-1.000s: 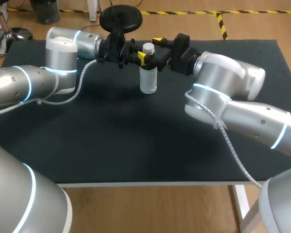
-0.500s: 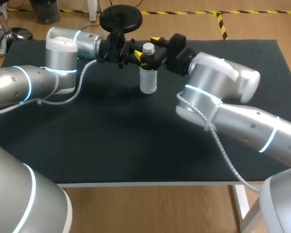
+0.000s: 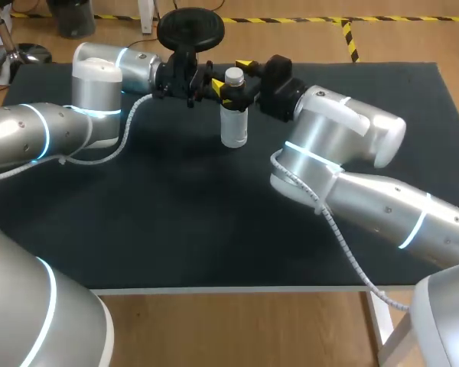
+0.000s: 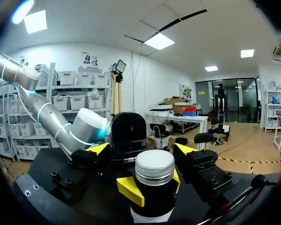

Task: Unscrew the bottle cap

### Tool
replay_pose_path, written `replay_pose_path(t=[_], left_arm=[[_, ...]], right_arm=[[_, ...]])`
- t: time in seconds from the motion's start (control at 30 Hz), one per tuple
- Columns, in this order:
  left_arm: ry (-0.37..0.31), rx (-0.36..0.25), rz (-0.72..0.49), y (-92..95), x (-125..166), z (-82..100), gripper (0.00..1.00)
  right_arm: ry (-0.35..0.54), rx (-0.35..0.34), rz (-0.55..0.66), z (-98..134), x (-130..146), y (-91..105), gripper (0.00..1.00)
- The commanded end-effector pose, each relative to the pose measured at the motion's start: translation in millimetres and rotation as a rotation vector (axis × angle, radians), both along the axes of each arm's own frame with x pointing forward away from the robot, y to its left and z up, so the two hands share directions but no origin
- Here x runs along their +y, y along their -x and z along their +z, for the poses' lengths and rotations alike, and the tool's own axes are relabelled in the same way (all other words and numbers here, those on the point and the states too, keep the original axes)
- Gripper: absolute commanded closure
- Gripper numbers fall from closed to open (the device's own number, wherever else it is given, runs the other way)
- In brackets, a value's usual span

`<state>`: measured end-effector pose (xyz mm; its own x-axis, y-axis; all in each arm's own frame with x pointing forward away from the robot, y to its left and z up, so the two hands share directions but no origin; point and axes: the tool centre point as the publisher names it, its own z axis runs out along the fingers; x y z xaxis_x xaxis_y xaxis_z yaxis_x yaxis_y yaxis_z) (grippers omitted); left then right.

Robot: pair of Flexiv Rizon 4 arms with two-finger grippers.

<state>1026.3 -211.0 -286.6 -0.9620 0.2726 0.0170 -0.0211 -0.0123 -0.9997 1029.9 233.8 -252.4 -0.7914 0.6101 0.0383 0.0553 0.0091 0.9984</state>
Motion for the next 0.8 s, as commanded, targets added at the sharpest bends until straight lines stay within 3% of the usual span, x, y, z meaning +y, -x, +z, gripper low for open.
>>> replay_pose_path(t=[0.03,0.1,0.17,0.33,0.4,0.63,0.8], left_arm=[[-0.004,-0.001,0.004,1.9,0,1.9,1.0],[-0.004,-0.001,0.004,1.9,0,1.9,1.0],[-0.004,-0.001,0.004,1.9,0,1.9,1.0],[-0.004,-0.001,0.004,1.9,0,1.9,1.0],[-0.004,-0.001,0.004,1.9,0,1.9,1.0],[-0.004,-0.001,0.004,1.9,0,1.9,1.0],[-0.004,-0.001,0.004,1.9,0,1.9,1.0]], right_arm=[[-0.006,-0.003,-0.017,-3,2,1.1,0.26],[-0.007,0.0,-0.018,-4,1,1.0,0.47],[-0.008,0.003,-0.018,-5,1,0.5,0.52],[-0.009,0.007,-0.013,-6,2,-0.4,0.8],[-0.01,0.009,-0.01,-6,1,-0.7,1.0],[-0.01,0.005,0.021,-5,-4,-2.4,1.0],[-0.011,0.012,0.13,0,-9,-4.8,1.0]])
